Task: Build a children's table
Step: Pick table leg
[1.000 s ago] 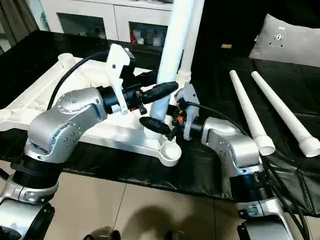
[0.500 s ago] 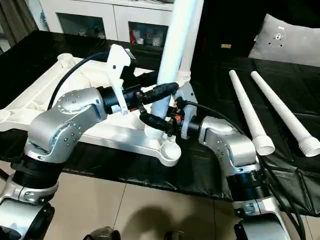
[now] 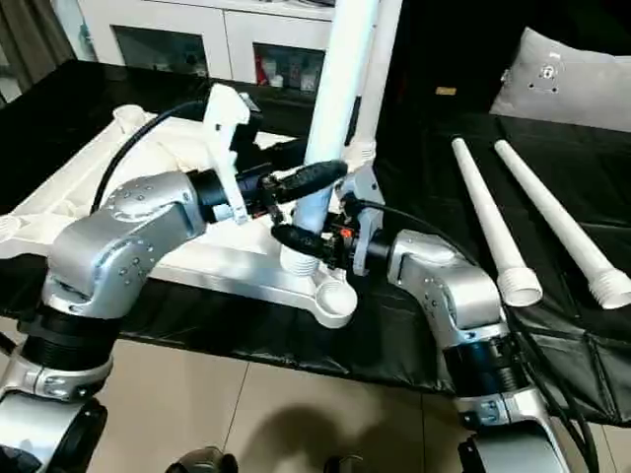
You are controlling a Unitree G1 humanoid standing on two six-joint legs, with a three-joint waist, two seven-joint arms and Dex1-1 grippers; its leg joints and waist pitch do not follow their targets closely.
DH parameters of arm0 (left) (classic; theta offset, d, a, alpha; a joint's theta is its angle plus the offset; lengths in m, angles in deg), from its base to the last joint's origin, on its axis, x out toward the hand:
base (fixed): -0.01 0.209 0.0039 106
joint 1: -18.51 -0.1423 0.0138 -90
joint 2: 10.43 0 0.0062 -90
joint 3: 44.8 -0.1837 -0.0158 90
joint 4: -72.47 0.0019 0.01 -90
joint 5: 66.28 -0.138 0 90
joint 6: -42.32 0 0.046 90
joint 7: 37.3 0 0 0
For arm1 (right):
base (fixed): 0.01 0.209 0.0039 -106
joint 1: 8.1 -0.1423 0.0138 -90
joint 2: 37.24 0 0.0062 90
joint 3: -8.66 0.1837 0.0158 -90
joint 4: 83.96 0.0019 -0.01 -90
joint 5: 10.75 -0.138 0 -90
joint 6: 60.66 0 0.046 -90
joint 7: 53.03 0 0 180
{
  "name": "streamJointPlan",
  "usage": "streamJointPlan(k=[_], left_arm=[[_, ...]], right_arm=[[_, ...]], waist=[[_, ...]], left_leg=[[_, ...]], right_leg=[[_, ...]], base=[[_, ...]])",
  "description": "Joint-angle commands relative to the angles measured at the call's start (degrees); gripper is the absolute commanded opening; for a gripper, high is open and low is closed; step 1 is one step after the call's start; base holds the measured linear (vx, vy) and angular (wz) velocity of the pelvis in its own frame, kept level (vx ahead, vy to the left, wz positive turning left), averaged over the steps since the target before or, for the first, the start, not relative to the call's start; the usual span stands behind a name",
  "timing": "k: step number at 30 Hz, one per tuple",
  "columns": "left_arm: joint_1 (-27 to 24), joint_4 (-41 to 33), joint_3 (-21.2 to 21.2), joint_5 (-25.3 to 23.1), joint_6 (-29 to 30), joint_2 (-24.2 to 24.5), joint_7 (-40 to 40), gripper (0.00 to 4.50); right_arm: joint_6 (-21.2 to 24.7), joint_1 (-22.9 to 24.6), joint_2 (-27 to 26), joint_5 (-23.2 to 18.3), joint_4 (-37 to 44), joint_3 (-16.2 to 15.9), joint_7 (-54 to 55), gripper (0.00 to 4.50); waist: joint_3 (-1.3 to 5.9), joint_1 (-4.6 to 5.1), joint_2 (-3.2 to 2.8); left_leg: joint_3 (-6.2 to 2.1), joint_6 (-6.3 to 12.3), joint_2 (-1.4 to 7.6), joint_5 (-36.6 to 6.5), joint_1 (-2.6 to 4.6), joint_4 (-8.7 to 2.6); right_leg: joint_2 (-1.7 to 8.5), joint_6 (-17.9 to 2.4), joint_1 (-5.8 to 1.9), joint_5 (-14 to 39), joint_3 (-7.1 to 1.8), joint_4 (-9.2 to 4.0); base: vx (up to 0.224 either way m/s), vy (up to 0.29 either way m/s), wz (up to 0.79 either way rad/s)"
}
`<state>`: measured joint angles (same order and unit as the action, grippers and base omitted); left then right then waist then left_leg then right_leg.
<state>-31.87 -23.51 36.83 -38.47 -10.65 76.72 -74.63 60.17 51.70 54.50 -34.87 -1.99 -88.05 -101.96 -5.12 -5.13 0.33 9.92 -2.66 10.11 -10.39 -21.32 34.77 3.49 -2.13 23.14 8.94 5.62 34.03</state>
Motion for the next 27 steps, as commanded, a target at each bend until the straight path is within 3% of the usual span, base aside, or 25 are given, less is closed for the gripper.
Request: streamJointPlan(k=[1, 6, 9, 15, 17, 19, 23, 26, 27], left_arm=[[-0.48, -3.26, -0.76, 2.66, 0.80, -0.29, -2.90, 2.87], [-0.88, -3.59, -1.09, 3.30, 0.62, -0.53, -3.78, 3.16], [-1.30, -4.70, -0.14, 6.34, 1.57, -1.52, -4.71, 3.47], [-2.32, -5.20, 7.33, 16.65, 1.91, -6.75, -4.85, 3.97], [-2.13, -3.94, 9.64, 17.44, 0.90, -7.72, -3.10, 4.15], [-2.10, -3.14, 10.65, 15.49, -0.43, -7.47, -0.87, 4.20], [-4.10, -3.13, 11.66, 8.55, -2.06, -5.53, 5.75, 4.23], [-7.53, -3.40, 11.55, 3.35, 0.38, -2.39, 11.24, 4.23], [-8.81, -3.62, 11.50, 2.33, 0.43, -1.53, 12.03, 4.23]], right_arm=[[0.16, -0.03, 0.50, 0.19, -0.91, 1.67, 1.10, 1.96], [0.23, 0.05, 0.47, 0.24, -0.85, 1.64, 1.15, 1.96], [0.33, 0.16, 0.47, 0.17, -0.78, 1.64, 1.21, 1.94], [0.46, 1.43, 0.09, 0.04, -0.19, 1.96, 1.93, 1.94], [0.56, 2.14, -0.02, -0.09, 0.55, 2.32, 2.65, 1.94], [0.50, 3.05, -0.20, -0.13, 1.67, 3.07, 4.04, 1.94], [0.70, 5.73, -1.10, 0.03, 5.60, 5.71, 9.46, 1.93], [1.07, 7.82, -2.47, 1.63, 8.77, 7.50, 15.42, 1.93], [1.14, 8.46, -2.58, 2.49, 9.85, 7.54, 16.81, 1.93]], waist=[[5.04, -0.09, 0.48], [4.95, -0.06, 0.51], [4.95, -0.10, 0.55], [4.95, -0.13, 0.61], [4.83, -0.24, 0.54], [4.84, -0.23, 0.54], [4.56, 0.31, 0.66], [4.66, 0.72, 0.29], [4.64, 0.64, -0.20]], left_leg=[[-0.94, 2.12, 2.92, -6.58, 0.47, -3.57], [-0.93, 2.11, 2.85, -6.91, 0.49, -3.61], [-0.92, 1.99, 2.78, -6.84, 0.38, -3.59], [-0.82, 2.40, 2.70, -6.74, 0.32, -3.50], [-0.84, 2.28, 2.79, -7.02, 0.46, -3.57], [-0.84, 2.26, 2.70, -7.42, 0.42, -3.54], [-0.98, 1.85, 2.62, -8.46, 0.41, -3.76], [-1.05, 0.92, 2.41, -8.27, 0.58, -3.80], [-1.13, 0.86, 2.45, -8.14, 0.59, -3.86]], right_leg=[[5.12, -7.69, -3.53, 17.77, -3.33, -3.96], [5.06, -7.26, -3.50, 18.77, -3.32, -4.15], [5.07, -7.04, -3.56, 19.12, -3.32, -4.13], [4.98, -7.53, -3.61, 18.42, -3.29, -4.17], [5.05, -7.95, -3.48, 19.10, -3.27, -4.38], [4.91, -7.82, -3.53, 19.48, -3.21, -4.38], [4.71, -3.82, -3.47, 22.92, -3.15, -4.90], [4.44, -1.97, -3.25, 23.83, -3.06, -4.95], [4.42, -1.99, -3.12, 23.61, -3.07, -4.93]], base=[[0.000, 0.000, 0.00], [0.000, 0.000, 0.00], [0.000, 0.000, 0.00], [0.000, 0.000, 0.00], [0.000, 0.000, 0.00], [0.000, 0.000, 0.00], [0.000, 0.000, 0.00], [0.000, 0.000, 0.00], [0.000, 0.000, 0.00]])
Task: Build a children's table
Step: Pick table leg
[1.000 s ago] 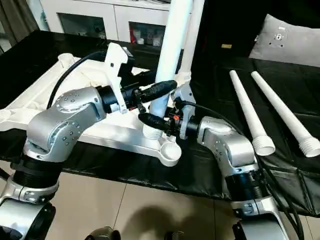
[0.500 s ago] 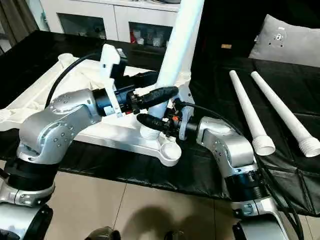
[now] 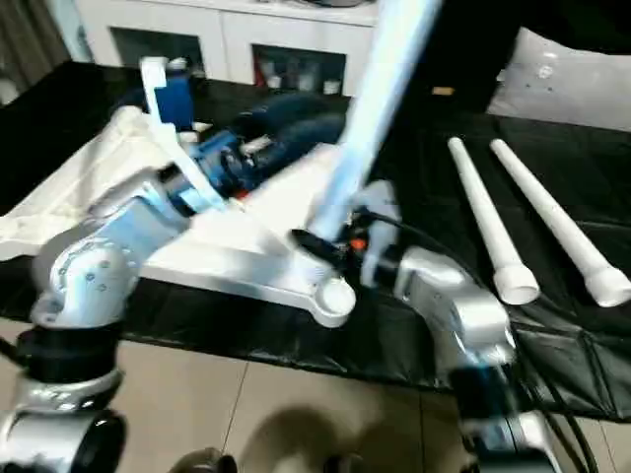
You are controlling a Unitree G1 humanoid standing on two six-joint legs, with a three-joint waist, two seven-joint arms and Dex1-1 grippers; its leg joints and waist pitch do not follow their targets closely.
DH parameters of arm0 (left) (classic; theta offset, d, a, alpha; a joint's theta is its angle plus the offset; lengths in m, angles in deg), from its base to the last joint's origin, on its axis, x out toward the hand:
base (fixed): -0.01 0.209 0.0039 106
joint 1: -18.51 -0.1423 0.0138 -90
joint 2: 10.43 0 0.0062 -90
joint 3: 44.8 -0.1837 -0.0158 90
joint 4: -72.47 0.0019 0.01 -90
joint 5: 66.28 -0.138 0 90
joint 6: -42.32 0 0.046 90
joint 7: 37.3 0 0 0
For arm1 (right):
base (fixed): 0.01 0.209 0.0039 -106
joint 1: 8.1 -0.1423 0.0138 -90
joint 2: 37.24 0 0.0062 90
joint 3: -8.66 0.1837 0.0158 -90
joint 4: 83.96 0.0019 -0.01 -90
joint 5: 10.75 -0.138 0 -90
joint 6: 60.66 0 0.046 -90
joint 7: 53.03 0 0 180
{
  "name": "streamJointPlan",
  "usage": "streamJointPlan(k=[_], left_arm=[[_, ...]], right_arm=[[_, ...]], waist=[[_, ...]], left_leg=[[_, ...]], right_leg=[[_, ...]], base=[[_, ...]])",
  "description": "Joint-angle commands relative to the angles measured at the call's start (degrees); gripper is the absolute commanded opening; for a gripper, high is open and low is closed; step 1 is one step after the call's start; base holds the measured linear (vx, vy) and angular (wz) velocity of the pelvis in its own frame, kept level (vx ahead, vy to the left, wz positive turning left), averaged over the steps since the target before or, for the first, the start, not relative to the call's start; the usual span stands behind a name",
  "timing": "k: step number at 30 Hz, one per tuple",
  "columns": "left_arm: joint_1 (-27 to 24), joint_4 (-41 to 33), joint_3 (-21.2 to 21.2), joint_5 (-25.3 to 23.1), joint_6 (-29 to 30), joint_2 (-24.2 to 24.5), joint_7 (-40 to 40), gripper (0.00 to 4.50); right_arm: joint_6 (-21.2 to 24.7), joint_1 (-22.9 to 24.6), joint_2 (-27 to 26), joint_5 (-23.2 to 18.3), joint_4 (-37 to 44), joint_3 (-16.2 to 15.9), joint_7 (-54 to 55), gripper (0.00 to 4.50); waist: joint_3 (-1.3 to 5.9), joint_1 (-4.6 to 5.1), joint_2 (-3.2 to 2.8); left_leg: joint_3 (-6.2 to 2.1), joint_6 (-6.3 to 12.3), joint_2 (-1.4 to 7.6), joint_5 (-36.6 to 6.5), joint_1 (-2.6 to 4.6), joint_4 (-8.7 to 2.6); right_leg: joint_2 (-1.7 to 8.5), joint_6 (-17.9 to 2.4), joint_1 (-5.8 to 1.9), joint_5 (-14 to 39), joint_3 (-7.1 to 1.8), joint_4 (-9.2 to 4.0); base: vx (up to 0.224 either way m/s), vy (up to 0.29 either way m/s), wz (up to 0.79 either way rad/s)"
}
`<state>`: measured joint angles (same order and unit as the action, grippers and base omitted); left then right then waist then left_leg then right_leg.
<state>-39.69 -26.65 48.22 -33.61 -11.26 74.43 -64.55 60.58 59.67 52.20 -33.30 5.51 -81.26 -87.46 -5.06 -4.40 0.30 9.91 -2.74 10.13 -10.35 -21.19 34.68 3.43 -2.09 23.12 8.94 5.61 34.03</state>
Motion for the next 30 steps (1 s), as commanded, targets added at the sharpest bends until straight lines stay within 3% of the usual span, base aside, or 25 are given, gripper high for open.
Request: streamJointPlan(k=[1, 3, 5, 6, 7, 8, 9, 10, 11, 12, 13, 14, 15, 16, 17, 18, 19, 20, 21, 22, 23, 24, 25, 27, 30], left_arm=[[-5.18, -1.40, 0.11, -5.58, -2.02, 2.34, 2.49, 4.23], [-7.21, -1.88, -0.06, -7.15, -4.08, 3.00, 2.62, 4.23], [-11.18, -2.01, -1.28, -11.32, -4.68, 4.37, 5.66, 4.23], [-12.39, -1.88, -1.14, -12.96, -4.36, 3.97, 8.39, 4.23], [-13.05, -1.82, -0.99, -13.89, -4.18, 3.61, 10.18, 4.23], [-14.08, -2.02, -0.78, -14.88, -4.91, 2.89, 12.05, 4.23], [-15.75, -2.82, -0.61, -16.09, -6.26, 1.70, 14.26, 4.23], [-15.75, -2.82, -0.61, -16.09, -6.26, 1.70, 14.27, 4.23], [-16.62, -3.14, -0.61, -16.81, -7.54, 1.04, 15.40, 4.23], [-18.10, -3.54, 0.08, -17.93, -8.38, -0.88, 18.71, 4.23], [-18.10, -3.54, 0.08, -17.93, -8.38, -0.88, 18.71, 4.23], [-19.05, -3.64, 0.81, -17.92, -9.17, -2.01, 19.69, 4.23], [-19.63, -3.78, 0.38, -18.55, -9.10, -1.77, 19.67, 4.23], [-20.48, -4.00, -0.30, -19.41, -9.30, -1.24, 19.40, 4.23], [-20.87, -4.14, -0.52, -19.71, -9.26, -1.10, 19.49, 4.23], [-21.40, -4.35, -0.81, -20.06, -9.22, -0.93, 19.68, 4.23], [-21.67, -4.56, -0.50, -19.90, -9.00, -0.95, 19.88, 4.23], [-22.07, -4.92, -0.34, -19.75, -9.62, -0.70, 19.15, 4.23], [-22.42, -5.21, -0.32, -19.78, -10.30, -0.59, 18.71, 4.23], [-22.77, -5.49, -0.29, -20.06, -10.89, -0.42, 18.59, 4.23], [-22.91, -5.58, -0.30, -20.23, -11.17, -0.38, 18.63, 4.23], [-23.22, -5.72, -0.24, -20.56, -11.51, -0.38, 18.92, 4.23], [-23.29, -5.69, -0.22, -20.66, -11.56, -0.36, 19.02, 4.23], [-23.37, -5.49, -0.24, -20.91, -11.67, -0.33, 19.27, 4.23], [-23.35, -5.28, -1.62, -21.92, -12.71, 0.56, 17.94, 4.23]], right_arm=[[0.72, 2.09, -1.21, 2.28, 5.42, 1.43, 5.73, 1.93], [0.40, 2.94, -1.60, 2.84, 7.05, 1.64, 7.25, 1.93], [1.43, 5.18, -2.66, 4.91, 9.95, 2.03, 12.23, 1.93], [2.28, 6.30, -3.30, 4.79, 10.90, 2.42, 13.50, 1.93], [2.87, 6.99, -3.69, 4.54, 11.49, 2.67, 14.21, 1.93], [2.96, 8.09, -4.05, 4.41, 12.31, 2.60, 14.78, 1.93], [1.60, 10.11, -4.21, 5.29, 13.44, 1.50, 14.90, 1.93], [1.60, 10.11, -4.21, 5.29, 13.44, 1.50, 14.90, 1.93], [0.87, 11.21, -4.35, 5.82, 14.09, 0.79, 15.03, 1.93], [0.38, 13.16, -4.80, 6.88, 15.49, -0.30, 16.09, 1.93], [0.38, 13.16, -4.80, 6.88, 15.49, -0.30, 16.09, 1.93], [0.40, 14.08, -5.21, 6.90, 16.20, -0.66, 16.49, 1.93], [0.68, 14.38, -5.68, 6.67, 16.55, -0.37, 17.11, 1.93], [1.25, 14.68, -6.45, 6.28, 16.95, 0.17, 18.07, 1.93], [1.44, 14.81, -6.84, 6.15, 17.21, 0.44, 18.59, 1.93], [1.71, 15.00, -7.40, 5.97, 17.61, 0.82, 19.29, 1.93], [0.32, 15.08, -7.84, 5.96, 17.78, 1.31, 19.48, 1.93], [-0.63, 15.32, -7.95, 6.34, 17.91, 1.62, 19.97, 1.93], [-1.28, 15.58, -8.00, 6.69, 18.07, 1.77, 20.35, 1.93], [-1.86, 15.66, -8.02, 6.25, 18.13, 2.28, 20.06, 1.93], [-1.98, 15.68, -8.03, 6.03, 18.17, 2.46, 19.91, 1.93], [-3.11, 15.63, -7.87, 7.00, 17.88, 2.57, 20.39, 1.93], [-3.68, 15.56, -7.84, 7.72, 17.59, 2.50, 20.84, 1.93], [-3.74, 15.46, -7.77, 9.01, 17.02, 2.27, 21.94, 1.93], [-2.02, 16.05, -6.76, 8.80, 16.28, 0.30, 20.32, 1.93]], waist=[[4.54, 0.09, -0.14], [4.59, 0.31, -0.13], [4.55, 0.45, -0.72], [4.36, 0.54, -0.64], [4.71, 0.63, -1.64], [4.27, -0.84, 0.46], [4.04, -1.63, 0.32], [4.10, -1.64, 0.68], [4.18, -1.92, 0.63], [3.86, -2.13, 0.73], [3.91, -1.21, -0.32], [4.40, 0.92, -1.58], [4.26, 1.57, -2.17], [4.19, 2.19, -3.21], [4.19, 2.19, -3.21], [4.00, 2.95, -3.04], [3.91, 3.09, -2.51], [3.57, 2.65, -0.87], [3.62, 1.35, 0.28], [3.82, 0.88, 0.46], [3.74, 0.24, 0.35], [3.76, 0.43, -0.17], [3.78, 0.57, -0.47], [3.77, 1.08, -1.30], [3.62, 1.68, -1.79]], left_leg=[[-1.09, 0.86, 2.39, -8.43, 0.35, -3.78], [-1.18, 0.95, 2.45, -8.08, 0.31, -3.99], [-1.24, 0.87, 2.63, -9.00, 0.55, -4.10], [-1.26, 0.75, 2.73, -10.42, 0.61, -4.23], [1.46, -1.70, 2.70, -11.78, 3.36, -2.38], [2.43, -3.00, 0.53, -14.91, 2.06, -2.21], [2.56, -2.49, 0.53, -15.70, 2.46, -1.64], [2.59, -2.06, 0.54, -16.02, 2.56, -1.15], [2.21, -1.20, 0.69, -14.90, 2.12, -1.31], [0.18, 1.65, 1.30, -13.27, -0.12, -3.34], [-0.09, 1.91, 2.44, -12.19, 0.28, -4.35], [-1.79, -0.60, 4.35, -12.44, 2.35, -4.85], [-3.09, -1.20, 6.25, -13.24, 2.53, -6.09], [-4.43, 0.09, 10.31, -14.01, 3.39, -7.40], [-4.43, 0.09, 10.31, -14.01, 3.39, -7.40], [-4.59, 5.49, 11.12, -14.88, 2.35, -7.89], [-3.72, 6.96, 10.16, -16.19, 2.32, -7.30], [0.67, 5.82, 2.03, -20.19, 1.64, -2.47], [0.55, 3.95, -1.02, -14.67, 0.74, -0.16], [0.04, 3.67, -0.54, -11.11, -0.05, -0.56], [-0.19, 3.19, -0.38, -8.39, -0.48, -1.32], [-0.69, 2.24, -0.06, -8.36, -0.53, -2.39], [-0.85, 1.97, 0.23, -8.76, -0.36, -2.75], [-1.47, 2.27, 1.19, -11.50, 0.08, -3.52], [-2.29, 1.62, 2.10, -16.46, 0.65, -4.16]], right_leg=[[4.39, -1.95, -3.13, 23.43, -3.01, -4.99], [4.31, -1.68, -3.05, 22.00, -3.05, -5.03], [4.25, -3.02, -2.83, 20.43, -3.14, -4.85], [4.19, -3.50, -2.66, 20.58, -3.13, -4.87], [2.19, -1.16, 0.10, 24.00, -5.49, -6.95], [2.12, 1.27, -1.71, 31.08, -8.27, -6.10], [2.49, 1.71, -0.88, 33.27, -9.94, -6.36], [2.43, 1.78, -0.73, 34.40, -11.15, -6.41], [2.25, 1.33, -1.01, 35.11, -12.16, -6.15], [3.39, -1.04, -2.51, 29.93, -10.00, -4.47], [2.32, -2.44, -1.23, 26.67, -8.70, -4.44], [-0.40, -3.56, -0.30, 15.20, -5.95, -3.91], [-1.08, -3.20, -0.64, 12.90, -4.78, -3.44], [-0.12, -2.47, 0.01, 9.73, -3.54, -2.03], [-0.12, -2.47, 0.01, 9.73, -3.54, -2.03], [1.37, -3.11, -0.68, 8.05, -2.96, -0.26], [1.95, -3.94, -0.59, 8.58, -3.30, -0.88], [2.54, -5.55, -0.24, 18.61, -3.98, -6.27], [5.76, 0.29, -1.48, 38.64, -5.48, -8.26], [6.20, 3.49, -1.91, 44.10, -6.05, -8.36], [5.10, 7.70, -1.39, 47.97, -5.71, -8.59], [3.71, 8.64, -1.30, 45.10, -3.92, -8.57], [3.18, 8.51, -1.19, 42.71, -3.32, -8.64], [2.52, 5.66, -1.38, 33.77, -2.29, -8.16], [2.90, 2.77, -1.95, 31.11, -1.70, -7.87]], base=[[0.000, 0.000, 0.00], [0.000, 0.000, 0.00], [0.000, 0.000, 0.00], [0.000, 0.000, 0.00], [0.000, 0.000, 0.00], [-0.003, 0.016, -0.35], [-0.003, 0.016, -0.35], [0.020, 0.043, -0.51], [-0.001, 0.076, -0.45], [-0.001, 0.076, -0.45], [0.021, 0.084, -0.18], [0.016, 0.071, 0.02], [0.016, 0.071, 0.02], [0.000, 0.000, 0.00], [0.000, 0.000, 0.00], [0.000, 0.000, 0.00], [0.001, -0.099, 0.06], [0.011, -0.109, 0.10], [0.011, -0.109, 0.10], [0.005, -0.094, 0.08], [-0.010, -0.089, 0.01], [-0.010, -0.089, 0.01], [0.000, 0.000, 0.00], [0.000, 0.000, 0.00], [0.000, 0.000, 0.00]])
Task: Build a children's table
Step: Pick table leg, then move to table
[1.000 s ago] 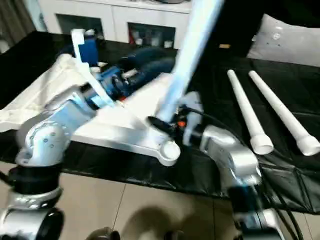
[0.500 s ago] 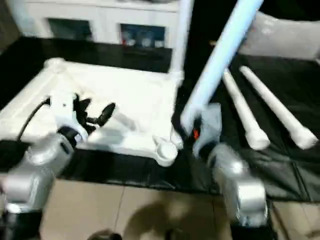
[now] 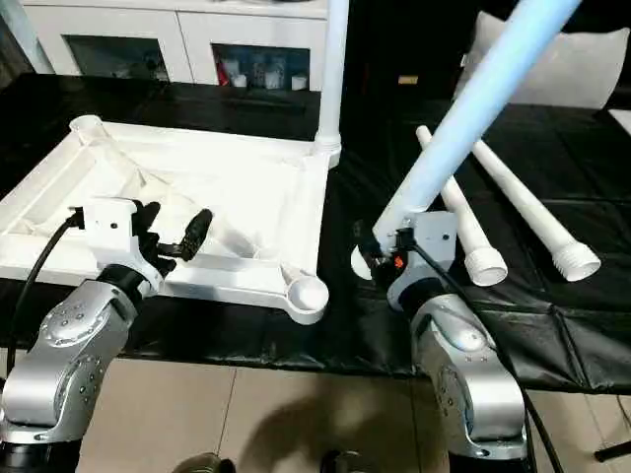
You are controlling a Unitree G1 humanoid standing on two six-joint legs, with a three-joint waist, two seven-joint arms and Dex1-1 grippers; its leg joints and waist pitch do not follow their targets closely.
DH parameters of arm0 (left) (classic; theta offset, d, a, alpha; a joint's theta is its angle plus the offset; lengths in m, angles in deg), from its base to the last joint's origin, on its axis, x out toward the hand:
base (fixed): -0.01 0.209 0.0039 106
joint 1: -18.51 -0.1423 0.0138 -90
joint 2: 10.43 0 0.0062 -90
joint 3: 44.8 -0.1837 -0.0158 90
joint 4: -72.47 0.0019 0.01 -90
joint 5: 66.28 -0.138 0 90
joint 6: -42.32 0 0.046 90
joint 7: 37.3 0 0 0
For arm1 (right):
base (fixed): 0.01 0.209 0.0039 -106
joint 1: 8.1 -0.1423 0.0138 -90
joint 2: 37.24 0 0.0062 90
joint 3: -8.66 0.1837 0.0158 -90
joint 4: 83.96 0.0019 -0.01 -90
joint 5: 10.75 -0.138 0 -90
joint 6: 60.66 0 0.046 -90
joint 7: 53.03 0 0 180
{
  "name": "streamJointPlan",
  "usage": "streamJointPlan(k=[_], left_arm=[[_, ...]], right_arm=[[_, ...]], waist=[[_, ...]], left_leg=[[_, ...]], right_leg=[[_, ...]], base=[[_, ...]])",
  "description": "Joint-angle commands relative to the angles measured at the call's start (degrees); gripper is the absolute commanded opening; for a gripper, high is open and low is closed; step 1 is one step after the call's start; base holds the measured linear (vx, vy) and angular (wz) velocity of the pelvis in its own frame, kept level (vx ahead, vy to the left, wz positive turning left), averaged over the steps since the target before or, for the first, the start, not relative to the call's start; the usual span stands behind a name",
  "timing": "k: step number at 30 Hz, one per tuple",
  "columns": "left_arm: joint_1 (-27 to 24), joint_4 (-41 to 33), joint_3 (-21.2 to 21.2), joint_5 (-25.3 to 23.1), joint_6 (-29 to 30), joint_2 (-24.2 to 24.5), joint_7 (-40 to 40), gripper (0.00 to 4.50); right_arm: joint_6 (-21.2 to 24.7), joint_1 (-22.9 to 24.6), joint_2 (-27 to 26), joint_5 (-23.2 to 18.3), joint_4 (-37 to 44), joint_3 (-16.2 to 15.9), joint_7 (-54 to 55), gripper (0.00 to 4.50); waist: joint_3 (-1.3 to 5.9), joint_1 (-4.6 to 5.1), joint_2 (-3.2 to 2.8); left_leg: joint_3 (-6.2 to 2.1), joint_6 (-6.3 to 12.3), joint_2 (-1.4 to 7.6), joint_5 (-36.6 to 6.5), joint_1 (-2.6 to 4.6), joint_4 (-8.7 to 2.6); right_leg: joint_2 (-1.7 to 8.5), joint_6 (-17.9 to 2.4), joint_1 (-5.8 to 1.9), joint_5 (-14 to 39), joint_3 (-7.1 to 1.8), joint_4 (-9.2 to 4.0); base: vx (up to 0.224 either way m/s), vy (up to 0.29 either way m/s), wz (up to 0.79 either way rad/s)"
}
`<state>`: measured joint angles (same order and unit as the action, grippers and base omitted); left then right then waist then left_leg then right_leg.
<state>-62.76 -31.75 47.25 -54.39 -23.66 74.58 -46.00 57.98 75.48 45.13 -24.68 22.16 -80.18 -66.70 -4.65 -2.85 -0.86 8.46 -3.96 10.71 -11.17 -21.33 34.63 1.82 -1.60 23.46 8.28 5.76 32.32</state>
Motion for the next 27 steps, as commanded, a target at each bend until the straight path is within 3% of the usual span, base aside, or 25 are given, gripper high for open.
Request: streamJointPlan(k=[1, 5, 7, 10, 12, 13, 14, 15, 16, 17, 18, 19, 20, 21, 22, 23, 24, 25, 26, 27], left_arm=[[-0.41, -0.09, -0.93, -1.00, -0.46, 0.43, -1.10, 4.23], [-0.30, 0.19, -0.24, 0.49, -0.67, -0.24, -1.70, 4.23], [0.07, 0.49, 0.89, 0.84, -1.04, -1.11, -0.55, 4.23], [0.13, 0.73, 1.03, 0.68, -1.26, -1.12, -0.27, 4.23], [-0.29, 0.60, 0.59, 0.56, -1.38, -0.95, -0.89, 4.23], [-0.36, 0.57, 0.51, 0.49, -1.40, -0.93, -0.96, 4.23], [-0.53, 0.44, 0.37, 0.40, -1.38, -0.95, -1.12, 4.23], [-0.66, 0.32, 0.25, 0.39, -1.40, -1.00, -1.30, 4.23], [-0.80, 0.18, 0.13, 0.32, -1.38, -0.98, -1.34, 4.23], [-1.01, 0.00, -0.03, 0.25, -1.33, -0.98, -1.37, 4.23], [-1.38, -0.25, -0.10, 0.37, -1.35, -1.06, -1.41, 4.23], [-1.50, -0.32, -0.11, 0.40, -1.30, -1.12, -1.38, 4.23], [-1.56, -0.37, -0.11, 0.42, -1.26, -1.15, -1.35, 4.23], [-1.95, -0.38, -0.04, 0.79, -1.82, -1.22, -1.84, 4.23], [-2.13, -0.40, -0.05, 0.82, -1.94, -1.20, -1.96, 4.23], [-2.22, -0.42, -0.06, 0.81, -1.97, -1.18, -2.01, 4.23], [-2.43, -0.45, -0.31, 0.57, -2.00, -0.92, -2.29, 4.23], [-2.49, -0.47, -0.39, 0.57, -2.03, -0.85, -2.45, 4.23], [-2.55, -0.52, -0.64, 0.50, -1.78, -0.74, -2.60, 4.23], [-2.66, -0.54, -1.03, 0.38, -1.73, -0.43, -3.08, 4.23]], right_arm=[[-0.02, 0.75, -0.14, -0.91, 0.09, -1.00, -1.59, 1.93], [0.02, 0.73, -0.57, -1.11, -0.02, -1.82, -2.42, 1.93], [-0.97, 0.75, -0.79, -0.76, -0.33, -2.31, -2.34, 1.93], [-1.29, 0.65, -0.90, -0.62, -0.53, -2.48, -2.16, 1.93], [-1.44, 0.40, -0.72, -0.83, -0.70, -2.83, -2.79, 1.93], [-1.35, 0.36, -0.65, -0.85, -0.73, -2.89, -2.91, 1.93], [-0.96, 0.29, -0.45, -0.92, -0.77, -3.08, -3.38, 1.93], [-1.15, 0.25, -0.34, -0.89, -0.86, -3.23, -3.86, 1.93], [-1.28, 0.22, -0.24, -0.82, -0.95, -3.30, -4.03, 1.93], [-1.37, 0.13, -0.20, -0.91, -1.17, -3.17, -4.19, 1.93], [-1.86, -0.09, 0.23, -0.66, -1.53, -3.21, -4.46, 1.93], [-1.97, -0.15, 0.44, -0.61, -1.62, -3.28, -4.65, 1.93], [-2.04, -0.17, 0.57, -0.57, -1.65, -3.35, -4.77, 1.93], [-2.00, -0.15, 0.74, -0.57, -1.85, -3.22, -4.81, 1.93], [-2.08, -0.10, 0.80, -0.55, -1.92, -3.18, -4.82, 1.93], [-2.15, -0.07, 0.83, -0.52, -1.95, -3.15, -4.84, 1.93], [-2.30, 0.03, 0.87, -0.36, -1.93, -2.83, -4.64, 1.93], [-2.26, 0.07, 0.87, -0.29, -1.92, -2.70, -4.51, 1.93], [-3.59, 0.06, 0.86, 0.04, -2.21, -2.35, -4.51, 1.93], [-4.64, 0.04, 1.01, 0.67, -2.41, -1.99, -4.16, 1.93]], waist=[[3.20, 0.19, -0.70], [3.44, 0.23, -0.30], [3.62, 0.13, -0.42], [3.13, 0.36, -0.54], [1.75, 0.91, -0.19], [1.38, 1.09, -0.14], [0.76, 2.10, -0.31], [0.50, 2.53, -0.37], [0.48, 2.55, -0.70], [0.90, 2.35, -0.85], [0.72, 1.96, 1.14], [1.10, 1.35, 0.29], [2.68, -0.09, 3.34], [3.71, -1.72, 2.77], [3.73, -1.87, 2.70], [4.01, -1.68, 2.87], [4.13, -1.64, 1.24], [4.31, -1.63, 0.08], [5.95, -0.70, -2.38], [6.32, -0.30, -1.97]], left_leg=[[-0.93, 2.86, 1.72, -15.85, 0.82, -4.28], [-0.87, 2.97, 1.93, -13.62, 0.70, -4.50], [-0.98, 3.19, 2.10, -12.52, 0.74, -4.60], [-0.91, 2.70, 2.28, -22.41, 2.82, -5.54], [-0.53, 2.88, 1.41, -30.89, 5.39, -5.46], [-0.49, 2.72, 1.16, -32.47, 6.08, -5.20], [-0.19, 0.72, 1.94, -37.10, 11.45, -4.28], [-0.91, 0.47, 3.09, -39.44, 11.61, -5.47], [-1.75, 0.35, 4.67, -41.56, 11.29, -6.85], [-1.60, -1.00, 8.64, -44.89, 12.92, -9.27], [-2.33, 1.18, 7.57, -43.81, 8.45, -10.38], [-0.40, 2.26, 4.77, -41.97, 7.57, -8.80], [2.25, 5.32, -2.99, -23.86, 4.38, 0.37], [-0.83, 7.51, -2.76, -8.07, -1.40, 5.09], [-1.95, 7.14, -2.94, -3.65, -2.71, 5.53], [-2.85, 5.94, -3.32, 5.43, -4.35, 4.18], [-3.16, 5.74, -2.57, 16.21, -3.54, 0.00], [-3.32, 6.63, -1.71, 19.85, -2.77, -1.50], [-8.42, 16.22, 5.14, 32.48, 0.37, 0.19], [-10.71, 19.72, 8.54, 37.69, 3.81, 1.05]], right_leg=[[4.67, 1.51, -2.45, 30.44, -1.91, -6.02], [5.35, -2.77, -2.98, 23.73, -2.79, -4.81], [5.73, -4.33, -3.41, 21.58, -2.99, -4.09], [5.34, -4.81, -3.91, 28.93, -2.49, -4.54], [4.69, -3.17, -3.79, 40.80, -1.37, -6.20], [4.57, -2.13, -3.67, 44.05, -0.89, -6.74], [2.72, -0.84, -0.91, 44.38, -0.18, -7.44], [2.33, -1.01, -1.38, 41.05, 0.28, -6.38], [2.60, -1.04, -2.03, 37.57, 0.33, -4.39], [3.63, -2.89, -1.21, 29.12, -0.60, 0.63], [5.47, -2.83, -4.10, 21.13, -1.20, 2.91], [6.02, -3.07, -5.13, 24.90, -2.84, 0.41], [7.97, 0.35, -8.50, 43.61, -7.79, -4.43], [12.52, -2.28, -13.25, 44.59, -11.54, -4.38], [11.86, -2.07, -13.36, 37.71, -10.76, -3.40], [9.32, -2.71, -12.31, 14.10, -8.44, -1.13], [6.09, -3.13, -9.18, -8.71, -3.95, 1.16], [4.86, -2.63, -8.16, -15.03, -2.40, 1.72], [4.24, 1.32, -4.92, -21.33, -2.37, 6.56], [6.43, 1.46, -1.18, -15.48, -4.52, 6.78]], base=[[0.000, 0.000, 0.00], [0.000, 0.000, 0.00], [0.000, 0.000, 0.00], [0.000, 0.000, 0.00], [0.000, 0.000, 0.00], [0.053, -0.007, -0.03], [0.056, -0.006, -0.18], [0.056, -0.006, -0.18], [0.085, -0.004, -0.43], [0.102, -0.029, -0.63], [0.102, -0.029, -0.63], [0.070, -0.085, -0.43], [0.107, -0.087, -0.16], [0.107, -0.087, -0.16], [0.153, -0.058, -0.08], [0.135, -0.056, -0.05], [0.135, -0.056, -0.05], [0.150, -0.006, -0.17], [0.157, 0.022, -0.06], [0.157, 0.022, -0.06]])
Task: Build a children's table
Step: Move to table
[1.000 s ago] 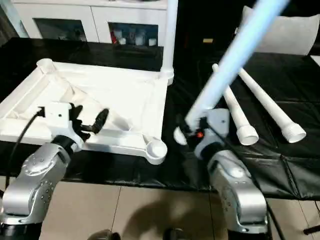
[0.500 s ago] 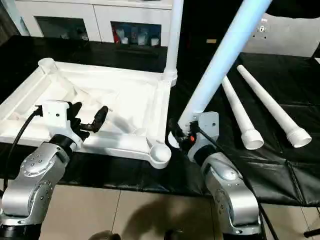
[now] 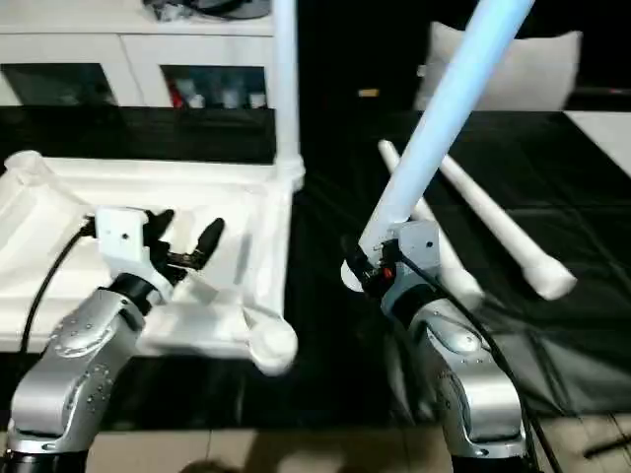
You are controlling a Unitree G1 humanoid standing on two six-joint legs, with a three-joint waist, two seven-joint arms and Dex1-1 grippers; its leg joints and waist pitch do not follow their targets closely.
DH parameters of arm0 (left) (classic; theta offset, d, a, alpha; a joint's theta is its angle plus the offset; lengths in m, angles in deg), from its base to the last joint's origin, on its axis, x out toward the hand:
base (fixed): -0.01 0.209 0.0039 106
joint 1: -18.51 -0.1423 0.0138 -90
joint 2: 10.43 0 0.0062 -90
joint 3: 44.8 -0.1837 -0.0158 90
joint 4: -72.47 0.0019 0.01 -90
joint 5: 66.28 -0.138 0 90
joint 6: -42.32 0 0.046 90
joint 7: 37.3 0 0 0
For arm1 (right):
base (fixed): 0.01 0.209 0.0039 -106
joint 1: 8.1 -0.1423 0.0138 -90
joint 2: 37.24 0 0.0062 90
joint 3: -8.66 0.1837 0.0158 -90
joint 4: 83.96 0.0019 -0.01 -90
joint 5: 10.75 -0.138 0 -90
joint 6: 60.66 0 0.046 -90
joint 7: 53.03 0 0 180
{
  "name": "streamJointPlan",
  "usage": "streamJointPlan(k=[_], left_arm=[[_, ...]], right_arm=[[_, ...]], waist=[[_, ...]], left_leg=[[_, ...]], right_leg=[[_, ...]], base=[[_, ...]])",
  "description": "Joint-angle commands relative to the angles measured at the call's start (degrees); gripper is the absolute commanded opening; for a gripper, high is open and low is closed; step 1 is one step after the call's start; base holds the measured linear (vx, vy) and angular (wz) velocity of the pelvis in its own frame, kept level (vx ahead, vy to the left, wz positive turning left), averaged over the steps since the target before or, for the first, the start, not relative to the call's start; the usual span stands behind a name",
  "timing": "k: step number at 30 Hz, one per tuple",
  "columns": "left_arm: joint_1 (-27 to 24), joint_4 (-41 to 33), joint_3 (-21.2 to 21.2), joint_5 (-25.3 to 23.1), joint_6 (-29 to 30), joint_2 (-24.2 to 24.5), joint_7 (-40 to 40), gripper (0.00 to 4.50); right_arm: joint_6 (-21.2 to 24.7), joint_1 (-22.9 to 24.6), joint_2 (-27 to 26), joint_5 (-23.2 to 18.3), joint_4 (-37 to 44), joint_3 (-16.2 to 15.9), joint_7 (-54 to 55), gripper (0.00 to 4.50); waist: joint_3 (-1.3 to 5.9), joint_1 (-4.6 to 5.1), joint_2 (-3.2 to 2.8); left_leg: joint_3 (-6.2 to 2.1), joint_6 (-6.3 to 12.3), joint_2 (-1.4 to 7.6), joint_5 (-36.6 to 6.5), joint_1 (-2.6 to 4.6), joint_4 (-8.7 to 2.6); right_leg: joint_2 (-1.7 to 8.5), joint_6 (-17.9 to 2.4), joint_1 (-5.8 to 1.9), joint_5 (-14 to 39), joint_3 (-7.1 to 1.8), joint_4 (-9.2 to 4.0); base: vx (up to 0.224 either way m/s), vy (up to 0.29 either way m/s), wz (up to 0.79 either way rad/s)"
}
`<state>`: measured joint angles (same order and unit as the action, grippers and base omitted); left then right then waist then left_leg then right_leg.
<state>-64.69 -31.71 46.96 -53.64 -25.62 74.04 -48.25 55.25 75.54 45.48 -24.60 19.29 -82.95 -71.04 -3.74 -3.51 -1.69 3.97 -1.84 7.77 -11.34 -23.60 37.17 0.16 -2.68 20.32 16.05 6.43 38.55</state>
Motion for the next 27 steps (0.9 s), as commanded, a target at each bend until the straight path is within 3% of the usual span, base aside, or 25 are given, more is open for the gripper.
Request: streamJointPlan(k=[1, 2, 3, 4, 5, 6, 7, 8, 9, 10, 11, 12, 13, 15, 17, 18, 19, 21, 22, 25, 27], left_arm=[[-0.78, -0.60, -0.87, -0.29, 0.28, 0.19, -1.07, 4.23], [-0.95, -0.68, -1.32, -0.11, 0.41, 0.65, -2.07, 4.23], [-0.96, -0.69, -1.36, -0.10, 0.42, 0.71, -2.17, 4.23], [-1.03, -0.78, -1.81, 0.00, 0.63, 1.31, -3.17, 4.23], [-1.06, -0.89, -2.37, 0.43, 1.45, 2.23, -4.74, 4.23], [-1.06, -0.89, -2.37, 0.43, 1.45, 2.23, -4.74, 4.23], [-0.67, -0.60, -3.36, 0.77, 2.69, 4.30, -7.58, 4.23], [-0.64, -0.58, -3.45, 0.82, 2.75, 4.47, -7.85, 4.23], [-0.03, -0.23, -4.99, 1.54, 3.24, 7.59, -12.69, 4.23], [0.24, -0.12, -5.69, 1.92, 3.48, 9.15, -15.03, 4.23], [0.50, 0.09, -6.20, 2.23, 3.61, 10.63, -17.20, 4.23], [0.76, 0.42, -6.91, 2.32, 3.55, 12.39, -19.77, 4.23], [1.09, 0.93, -8.27, 2.06, 3.16, 15.03, -23.75, 4.23], [1.65, 1.81, -11.11, 1.13, 2.11, 19.48, -30.55, 4.23], [2.09, 2.34, -13.17, 0.60, 1.34, 22.50, -35.28, 4.23], [2.49, 2.71, -14.51, 0.40, 0.64, 24.52, -38.43, 4.23], [3.02, 3.16, -15.59, 0.26, 0.10, 26.17, -41.16, 4.23], [4.05, 4.13, -16.71, 0.08, -0.93, 27.81, -44.48, 3.94], [4.77, 4.71, -17.14, 0.23, -0.74, 28.23, -45.88, 3.87], [7.27, 6.95, -19.65, -0.51, -0.77, 29.89, -50.16, 3.57], [8.24, 7.93, -20.79, -1.13, -1.03, 30.20, -51.36, 3.49]], right_arm=[[-2.17, -0.03, 0.70, 0.79, 0.39, 0.93, 0.37, 1.93], [-1.87, -0.09, 1.29, 0.65, 0.17, 1.29, 0.13, 1.93], [-1.77, -0.09, 1.37, 0.57, 0.15, 1.31, 0.05, 1.93], [-1.12, -0.06, 1.86, -0.40, 0.14, 1.56, -0.99, 1.93], [-0.55, 0.02, 2.27, -1.77, 0.23, 2.01, -2.29, 1.93], [-0.55, 0.02, 2.27, -1.77, 0.23, 2.01, -2.29, 1.93], [-0.57, -0.18, 2.60, -2.14, 0.00, 2.54, -2.84, 1.93], [-0.58, -0.20, 2.60, -2.19, -0.03, 2.59, -2.88, 1.93], [-0.99, -0.74, 2.67, -3.25, -0.57, 3.39, -3.81, 1.93], [-2.14, -1.06, 2.63, -3.39, -0.91, 3.84, -3.99, 1.93], [-3.06, -1.44, 2.64, -2.95, -1.29, 4.12, -3.57, 1.93], [-3.26, -1.79, 3.20, -2.64, -1.74, 3.98, -3.88, 1.93], [-1.64, -2.06, 4.85, -3.28, -2.18, 3.22, -6.15, 1.93], [-1.50, -2.46, 6.70, -3.07, -3.10, 2.16, -8.68, 1.93], [-2.07, -2.63, 7.49, -3.28, -3.50, 1.71, -10.64, 1.93], [-2.09, -2.68, 7.98, -3.43, -3.66, 1.48, -11.54, 1.93], [-3.06, -2.65, 8.28, -3.35, -3.89, 1.21, -12.43, 1.93], [-5.23, -2.63, 8.08, -3.43, -4.41, 1.11, -13.55, 1.93], [-4.86, -2.56, 7.94, -3.66, -4.40, 1.16, -13.52, 1.93], [-3.82, -1.94, 7.79, -5.70, -3.79, 0.97, -14.92, 1.93], [-4.72, -1.63, 7.89, -4.56, -3.99, 0.52, -14.55, 1.93]], waist=[[5.57, 1.99, -0.51], [4.68, 0.45, 0.65], [3.99, 0.03, 1.29], [4.03, -0.27, 1.94], [3.25, -1.42, 1.52], [2.76, -1.06, 1.46], [2.46, -0.74, 0.85], [1.77, -0.27, 0.26], [1.43, 0.13, 0.04], [1.18, 0.21, 0.14], [0.76, 0.29, 0.10], [0.79, 0.25, 0.39], [0.97, 0.04, 0.28], [1.32, 0.17, 0.05], [1.91, 0.26, -0.07], [1.90, 0.42, -0.08], [1.87, 0.32, -0.20], [1.84, 0.20, 0.17], [1.80, 0.22, 0.40], [1.80, -0.26, 0.17], [2.04, -0.29, 0.21]], left_leg=[[-8.32, 20.13, 12.32, 47.78, 7.54, -1.19], [-5.27, 16.39, 7.53, 41.72, 4.54, -0.44], [-2.55, 13.75, 4.49, 32.10, 1.74, -0.91], [-0.64, 11.17, 2.01, 22.80, -0.44, -1.62], [0.35, 6.39, 2.08, 6.44, 0.44, -2.76], [0.24, 4.83, 2.47, 1.51, 0.80, -3.50], [0.06, 2.98, 3.66, -4.13, 1.56, -4.68], [-0.11, 2.01, 4.78, -10.78, 2.47, -6.04], [-0.05, 0.45, 5.19, -16.99, 3.01, -6.60], [0.09, -0.36, 5.11, -19.69, 3.12, -6.83], [0.36, -2.20, 4.95, -24.33, 3.47, -7.05], [0.59, -3.19, 4.71, -25.94, 3.93, -6.87], [0.58, -3.13, 4.70, -24.20, 3.53, -7.16], [0.65, -2.80, 4.98, -21.63, 2.97, -7.77], [0.76, -1.76, 5.22, -18.48, 2.97, -8.00], [0.85, -1.55, 5.09, -18.09, 2.68, -8.02], [1.16, -1.88, 5.12, -19.49, 2.97, -8.07], [1.72, -1.39, 4.97, -19.00, 2.93, -7.69], [1.85, -1.15, 5.06, -18.20, 2.82, -7.70], [2.38, 0.44, 5.03, -14.61, 2.98, -7.50], [2.52, 0.91, 5.11, -13.32, 3.02, -7.51]], right_leg=[[10.90, 1.89, 3.93, -18.42, -8.36, 0.59], [11.06, 1.04, 2.74, -22.37, -9.64, -1.81], [10.63, 0.09, 0.62, -25.75, -9.64, -2.33], [9.66, 0.86, -2.28, -30.27, -9.05, -2.17], [9.15, 1.49, -2.12, -25.36, -8.35, -4.27], [8.84, 0.83, -2.33, -19.61, -7.90, -4.62], [8.05, -2.34, -2.28, -8.73, -7.33, -5.27], [7.82, -5.79, -1.56, 2.34, -7.05, -5.78], [7.89, -7.92, -1.09, 10.64, -7.31, -6.33], [8.08, -8.16, -0.84, 14.63, -7.51, -6.72], [8.56, -7.82, -0.46, 22.00, -7.74, -7.37], [9.05, -6.61, -0.27, 26.98, -7.95, -8.21], [9.27, -5.75, -0.58, 27.31, -7.99, -8.32], [8.68, -5.82, -0.92, 21.43, -7.78, -7.55], [8.25, -6.93, -0.90, 13.80, -7.42, -6.84], [8.20, -7.27, -1.02, 12.45, -7.35, -6.71], [8.30, -7.72, -0.55, 12.11, -7.47, -6.75], [9.09, -8.70, -0.55, 12.23, -7.94, -7.04], [9.12, -8.87, -0.62, 11.94, -7.97, -7.05], [9.05, -9.48, -0.58, 10.30, -7.90, -7.12], [8.90, -9.55, -0.66, 8.49, -7.80, -6.95]], base=[[0.070, 0.040, 0.08], [-0.009, 0.077, 0.10], [-0.009, 0.077, 0.10], [0.000, 0.000, 0.00], [0.000, 0.000, 0.00], [0.000, 0.000, 0.00], [-0.080, 0.018, 0.03], [-0.083, 0.030, 0.04], [-0.083, 0.030, 0.04], [-0.076, 0.035, 0.02], [-0.076, 0.037, 0.00], [-0.076, 0.037, 0.00], [-0.072, 0.052, -0.04], [-0.046, 0.058, -0.09], [0.000, 0.000, 0.00], [0.000, 0.000, 0.00], [0.000, 0.000, 0.00], [0.000, 0.000, 0.00], [0.000, 0.000, 0.00], [0.000, 0.000, 0.00], [0.000, 0.000, 0.00]])
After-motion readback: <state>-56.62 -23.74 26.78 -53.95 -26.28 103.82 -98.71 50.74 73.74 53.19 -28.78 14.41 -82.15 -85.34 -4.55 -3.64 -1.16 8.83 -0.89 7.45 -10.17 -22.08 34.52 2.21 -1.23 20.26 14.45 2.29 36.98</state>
